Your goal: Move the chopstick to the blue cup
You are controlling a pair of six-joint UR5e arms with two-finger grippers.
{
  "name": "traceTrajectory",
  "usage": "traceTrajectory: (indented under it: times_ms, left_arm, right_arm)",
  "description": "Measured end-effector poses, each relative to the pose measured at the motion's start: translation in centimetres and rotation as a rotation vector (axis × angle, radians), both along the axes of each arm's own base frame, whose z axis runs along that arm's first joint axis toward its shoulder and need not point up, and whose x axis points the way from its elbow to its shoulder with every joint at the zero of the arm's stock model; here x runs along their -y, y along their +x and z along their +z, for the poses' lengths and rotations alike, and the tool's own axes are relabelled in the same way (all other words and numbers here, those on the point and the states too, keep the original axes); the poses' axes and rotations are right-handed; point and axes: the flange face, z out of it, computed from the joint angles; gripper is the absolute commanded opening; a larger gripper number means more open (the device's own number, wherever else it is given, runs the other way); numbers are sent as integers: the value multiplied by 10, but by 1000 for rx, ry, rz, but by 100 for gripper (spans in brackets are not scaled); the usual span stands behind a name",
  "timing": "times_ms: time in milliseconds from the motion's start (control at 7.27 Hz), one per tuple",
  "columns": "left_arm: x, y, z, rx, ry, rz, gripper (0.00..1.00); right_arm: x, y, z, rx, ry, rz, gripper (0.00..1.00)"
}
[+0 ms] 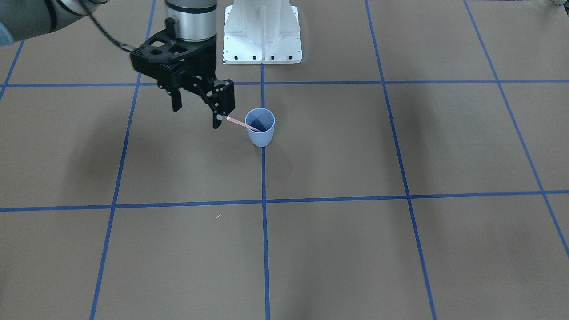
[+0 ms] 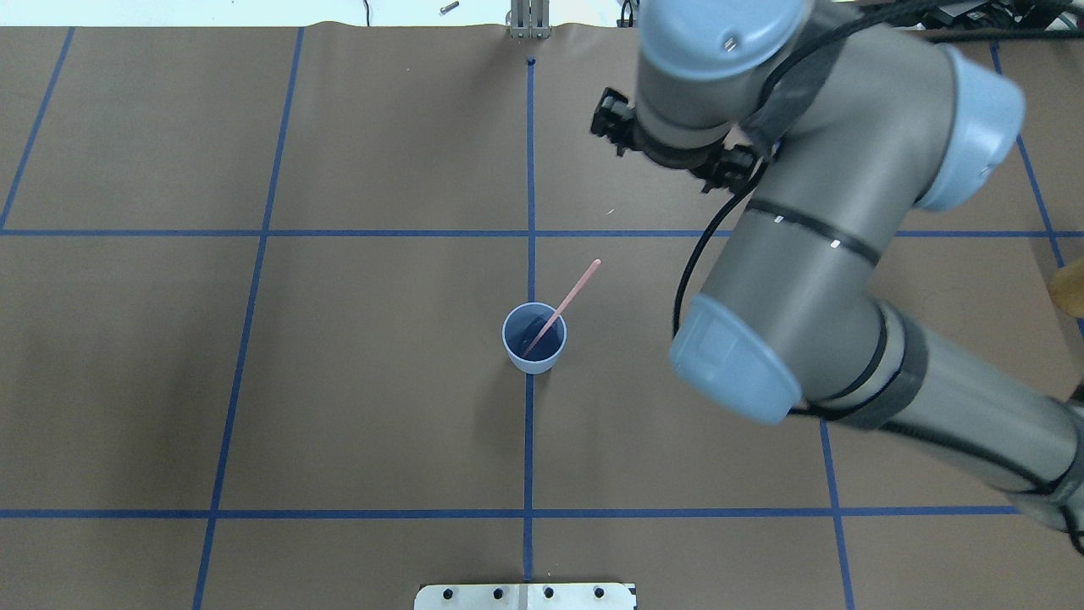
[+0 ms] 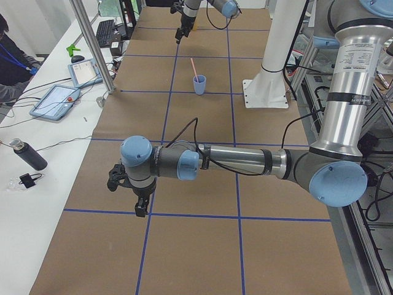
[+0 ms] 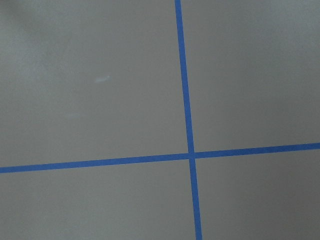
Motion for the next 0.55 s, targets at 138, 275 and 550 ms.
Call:
traceTrajectory:
  times_ms: [138, 275, 550]
  left_arm:
    - [-7, 0, 8, -1, -17, 1, 99]
    - [-18, 2, 21, -2, -50, 3, 99]
    - [-34, 6, 32, 0, -137, 37, 99]
  right_arm:
    - [41, 47, 41, 9, 18, -90, 100]
    - [83, 95, 88, 28, 32, -177, 100]
    - [141, 184, 169, 44, 68, -322, 100]
